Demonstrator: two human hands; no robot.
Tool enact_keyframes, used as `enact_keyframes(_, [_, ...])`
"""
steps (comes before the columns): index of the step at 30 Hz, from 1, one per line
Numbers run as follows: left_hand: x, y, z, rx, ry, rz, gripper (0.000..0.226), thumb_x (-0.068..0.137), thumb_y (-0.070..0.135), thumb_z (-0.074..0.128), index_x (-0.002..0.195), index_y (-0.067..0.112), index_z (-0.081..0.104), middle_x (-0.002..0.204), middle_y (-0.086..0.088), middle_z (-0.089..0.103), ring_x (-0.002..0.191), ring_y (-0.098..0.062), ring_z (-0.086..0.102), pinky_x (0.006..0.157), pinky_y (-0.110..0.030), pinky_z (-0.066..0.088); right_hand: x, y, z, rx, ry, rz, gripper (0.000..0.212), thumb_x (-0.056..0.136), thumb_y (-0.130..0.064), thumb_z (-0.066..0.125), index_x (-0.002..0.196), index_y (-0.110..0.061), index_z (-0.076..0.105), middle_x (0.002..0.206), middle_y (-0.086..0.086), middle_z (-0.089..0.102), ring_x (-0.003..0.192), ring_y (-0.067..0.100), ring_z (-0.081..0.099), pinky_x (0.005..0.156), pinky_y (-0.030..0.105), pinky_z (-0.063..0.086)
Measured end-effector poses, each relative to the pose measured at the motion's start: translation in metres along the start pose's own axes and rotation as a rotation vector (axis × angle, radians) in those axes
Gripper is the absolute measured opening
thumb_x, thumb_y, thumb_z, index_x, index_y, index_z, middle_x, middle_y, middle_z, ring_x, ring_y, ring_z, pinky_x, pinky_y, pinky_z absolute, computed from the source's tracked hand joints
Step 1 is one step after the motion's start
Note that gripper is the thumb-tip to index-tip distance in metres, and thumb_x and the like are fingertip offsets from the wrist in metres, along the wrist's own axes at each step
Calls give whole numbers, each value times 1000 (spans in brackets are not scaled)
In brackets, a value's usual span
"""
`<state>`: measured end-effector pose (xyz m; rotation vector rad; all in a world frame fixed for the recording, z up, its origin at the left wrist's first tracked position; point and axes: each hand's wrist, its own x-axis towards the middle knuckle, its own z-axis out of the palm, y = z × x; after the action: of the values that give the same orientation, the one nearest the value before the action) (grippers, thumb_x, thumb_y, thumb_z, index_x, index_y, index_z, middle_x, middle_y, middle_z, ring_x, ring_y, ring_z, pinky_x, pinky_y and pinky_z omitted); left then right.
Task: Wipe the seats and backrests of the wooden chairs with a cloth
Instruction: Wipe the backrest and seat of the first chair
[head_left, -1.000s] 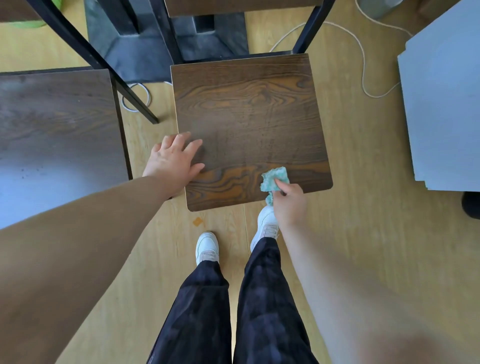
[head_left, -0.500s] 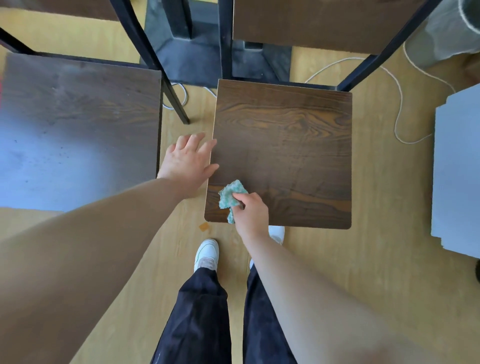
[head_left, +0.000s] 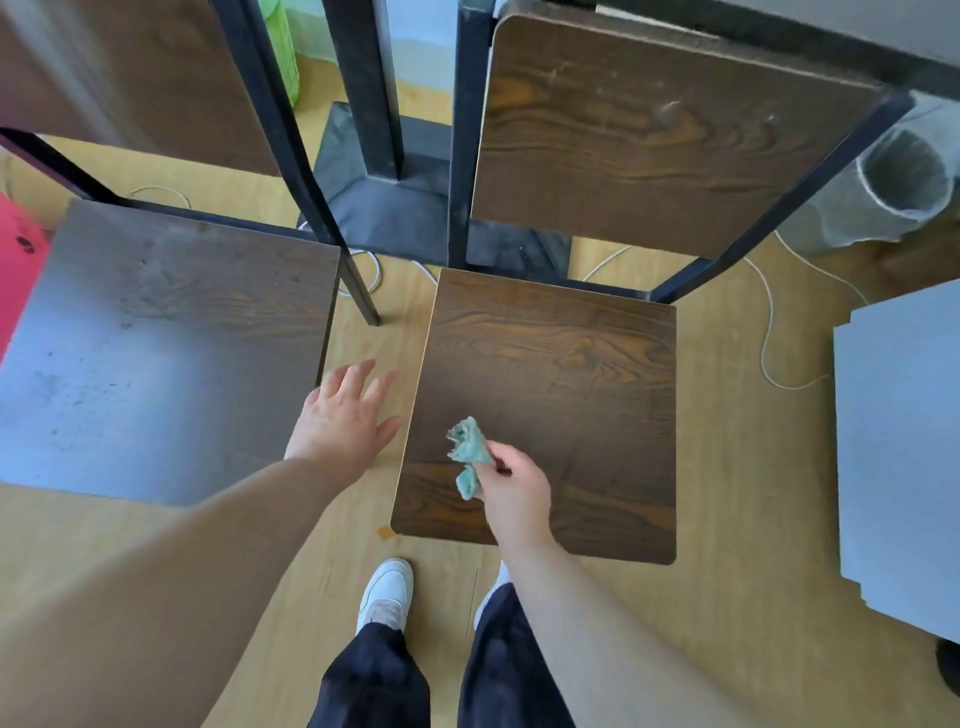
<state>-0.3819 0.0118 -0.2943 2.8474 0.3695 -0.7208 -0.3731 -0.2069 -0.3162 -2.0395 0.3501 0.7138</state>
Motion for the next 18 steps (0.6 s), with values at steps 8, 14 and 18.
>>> enact_keyframes(8, [30, 48, -26, -38, 1, -19, 64, 100, 55, 37, 156, 29, 18, 162, -2, 19, 146, -27, 18, 112, -43, 36, 43, -126, -120, -13, 98, -217, 35, 92, -32, 66, 126, -32, 63, 112, -19, 62, 100, 4, 62, 87, 20, 53])
enact_keyframes(14, [51, 71, -44, -102, 73, -65, 65, 100, 54, 40, 157, 30, 17, 162, -2, 19, 146, -27, 19, 116, -41, 28, 69, -256, -138, -116, 278, -796, 37, 92, -26, 66, 129, -20, 62, 116, -7, 60, 102, 3, 59, 77, 2, 48])
enact_keyframes(18, [65, 73, -47, -115, 81, -71, 65, 101, 55, 37, 157, 31, 13, 164, -2, 16, 148, -27, 16, 118, -42, 25, 84, -317, -130, -168, 456, -1185, 29, 90, -13, 68, 118, -8, 68, 106, 6, 62, 95, 9, 59, 77, 9, 47])
